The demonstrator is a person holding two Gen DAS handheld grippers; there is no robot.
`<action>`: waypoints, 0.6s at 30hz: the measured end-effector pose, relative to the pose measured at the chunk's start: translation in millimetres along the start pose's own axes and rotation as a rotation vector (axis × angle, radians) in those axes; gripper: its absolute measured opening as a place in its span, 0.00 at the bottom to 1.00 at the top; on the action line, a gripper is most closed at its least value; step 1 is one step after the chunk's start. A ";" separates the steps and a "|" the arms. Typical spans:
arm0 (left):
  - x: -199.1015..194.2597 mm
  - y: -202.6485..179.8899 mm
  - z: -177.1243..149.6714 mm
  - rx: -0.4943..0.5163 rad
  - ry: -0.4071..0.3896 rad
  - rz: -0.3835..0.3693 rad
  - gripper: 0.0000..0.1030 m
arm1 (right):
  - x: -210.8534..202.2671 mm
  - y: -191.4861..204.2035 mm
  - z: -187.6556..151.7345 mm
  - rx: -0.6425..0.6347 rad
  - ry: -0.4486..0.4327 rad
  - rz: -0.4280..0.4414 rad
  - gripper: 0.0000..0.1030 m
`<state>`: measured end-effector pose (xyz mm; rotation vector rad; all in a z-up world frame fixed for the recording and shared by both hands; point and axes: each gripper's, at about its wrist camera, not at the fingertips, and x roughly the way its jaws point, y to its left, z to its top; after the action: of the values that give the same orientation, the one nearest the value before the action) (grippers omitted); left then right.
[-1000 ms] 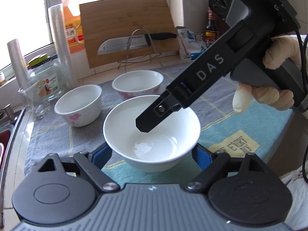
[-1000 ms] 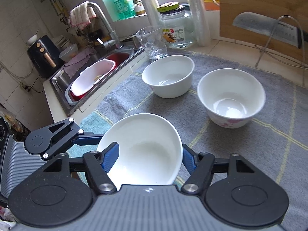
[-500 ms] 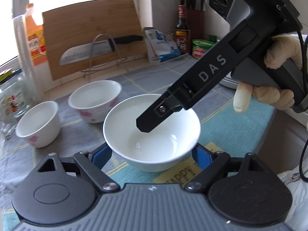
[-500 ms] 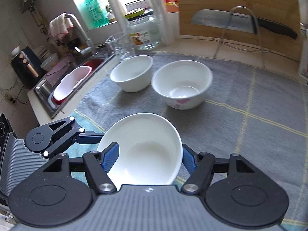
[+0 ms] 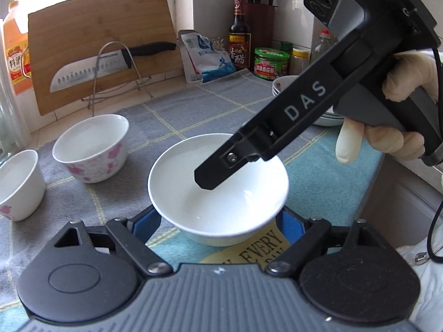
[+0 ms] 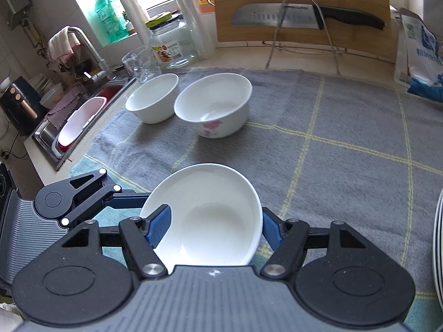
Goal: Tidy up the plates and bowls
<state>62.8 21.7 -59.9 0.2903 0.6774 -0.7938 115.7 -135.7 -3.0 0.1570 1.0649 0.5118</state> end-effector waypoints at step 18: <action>4.2 -0.3 1.6 -0.016 0.012 -0.006 0.87 | 2.4 -6.5 -3.3 0.026 -0.005 0.009 0.75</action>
<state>65.4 18.5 -61.4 0.2788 0.6955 -0.7930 115.9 -140.7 -8.9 0.1856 1.0669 0.5054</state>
